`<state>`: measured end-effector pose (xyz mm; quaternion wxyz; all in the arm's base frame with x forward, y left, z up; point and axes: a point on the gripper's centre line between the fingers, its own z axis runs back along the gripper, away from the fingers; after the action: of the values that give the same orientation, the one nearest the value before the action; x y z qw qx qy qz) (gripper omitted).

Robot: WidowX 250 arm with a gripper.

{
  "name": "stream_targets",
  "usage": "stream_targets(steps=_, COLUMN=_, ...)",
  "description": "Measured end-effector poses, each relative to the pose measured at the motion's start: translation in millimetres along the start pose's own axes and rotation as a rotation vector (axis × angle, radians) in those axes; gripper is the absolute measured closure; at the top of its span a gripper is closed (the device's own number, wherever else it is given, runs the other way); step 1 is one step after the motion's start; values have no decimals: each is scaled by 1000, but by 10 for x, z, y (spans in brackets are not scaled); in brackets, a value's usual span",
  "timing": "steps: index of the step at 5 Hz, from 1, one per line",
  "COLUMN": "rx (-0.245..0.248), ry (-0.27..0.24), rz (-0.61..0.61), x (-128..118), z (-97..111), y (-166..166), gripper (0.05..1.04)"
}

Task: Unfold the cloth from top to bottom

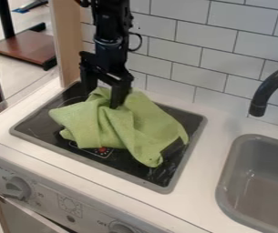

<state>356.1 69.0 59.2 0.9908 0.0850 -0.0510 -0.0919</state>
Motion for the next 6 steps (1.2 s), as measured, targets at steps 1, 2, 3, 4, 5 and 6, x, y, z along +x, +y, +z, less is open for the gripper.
stream_targets(steps=1, rx=6, ry=7, rz=-4, x=-10, z=-12, y=-36, gripper=446)
stream_targets(steps=2, rx=-4, ry=20, rz=1, x=-59, z=-53, y=-73, gripper=750)
stream_targets(steps=3, rx=-19, ry=32, rz=14, x=-73, z=-50, y=-112, gripper=950)
stream_targets(steps=4, rx=-31, ry=33, rz=28, x=-21, z=2, y=-200, gripper=1033)
stream_targets(steps=5, rx=-75, ry=6, rz=70, x=127, z=165, y=-222, gripper=1034)
stream_targets(steps=6, rx=-137, ry=-46, rz=60, x=124, z=438, y=-241, gripper=1034)
